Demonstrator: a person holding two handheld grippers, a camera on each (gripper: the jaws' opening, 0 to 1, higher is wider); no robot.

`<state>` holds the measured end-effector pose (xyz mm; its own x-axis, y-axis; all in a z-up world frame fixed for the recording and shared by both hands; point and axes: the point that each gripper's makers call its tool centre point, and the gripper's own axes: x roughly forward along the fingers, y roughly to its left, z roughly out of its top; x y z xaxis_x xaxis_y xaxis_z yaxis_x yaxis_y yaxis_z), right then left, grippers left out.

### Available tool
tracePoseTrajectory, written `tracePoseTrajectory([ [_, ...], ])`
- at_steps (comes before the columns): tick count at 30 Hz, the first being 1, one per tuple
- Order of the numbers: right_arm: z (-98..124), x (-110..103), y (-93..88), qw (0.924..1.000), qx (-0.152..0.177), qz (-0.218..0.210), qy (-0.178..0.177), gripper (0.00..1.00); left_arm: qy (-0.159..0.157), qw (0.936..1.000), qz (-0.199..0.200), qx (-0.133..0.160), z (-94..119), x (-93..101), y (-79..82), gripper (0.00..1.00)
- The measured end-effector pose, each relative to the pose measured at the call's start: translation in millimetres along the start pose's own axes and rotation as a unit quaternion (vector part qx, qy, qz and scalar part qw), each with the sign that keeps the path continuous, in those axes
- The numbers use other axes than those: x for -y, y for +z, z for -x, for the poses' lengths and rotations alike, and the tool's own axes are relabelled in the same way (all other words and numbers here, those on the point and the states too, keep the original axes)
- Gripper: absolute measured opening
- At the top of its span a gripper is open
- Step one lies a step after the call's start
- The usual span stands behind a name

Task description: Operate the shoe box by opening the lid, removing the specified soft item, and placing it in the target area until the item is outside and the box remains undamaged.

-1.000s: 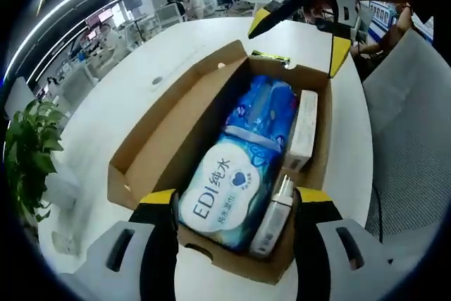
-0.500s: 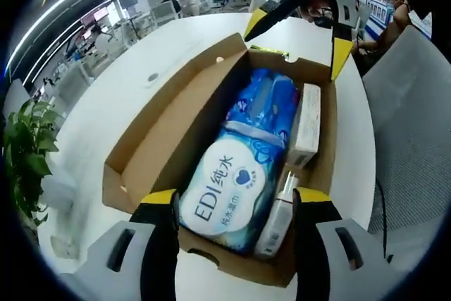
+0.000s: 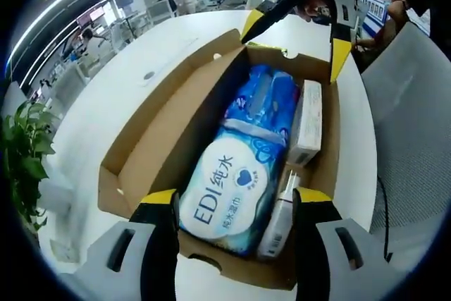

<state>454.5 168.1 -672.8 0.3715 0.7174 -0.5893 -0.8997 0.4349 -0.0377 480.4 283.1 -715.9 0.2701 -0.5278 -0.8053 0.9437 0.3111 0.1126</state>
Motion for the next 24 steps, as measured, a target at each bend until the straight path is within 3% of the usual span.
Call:
tracePoseTrajectory([
  [24,-26,-3,-3.3,0.9998,-0.009,-0.015,0.011,0.63,-0.009,0.9990,-0.031,-0.030,-13,-7.2,-9.7,0.62],
])
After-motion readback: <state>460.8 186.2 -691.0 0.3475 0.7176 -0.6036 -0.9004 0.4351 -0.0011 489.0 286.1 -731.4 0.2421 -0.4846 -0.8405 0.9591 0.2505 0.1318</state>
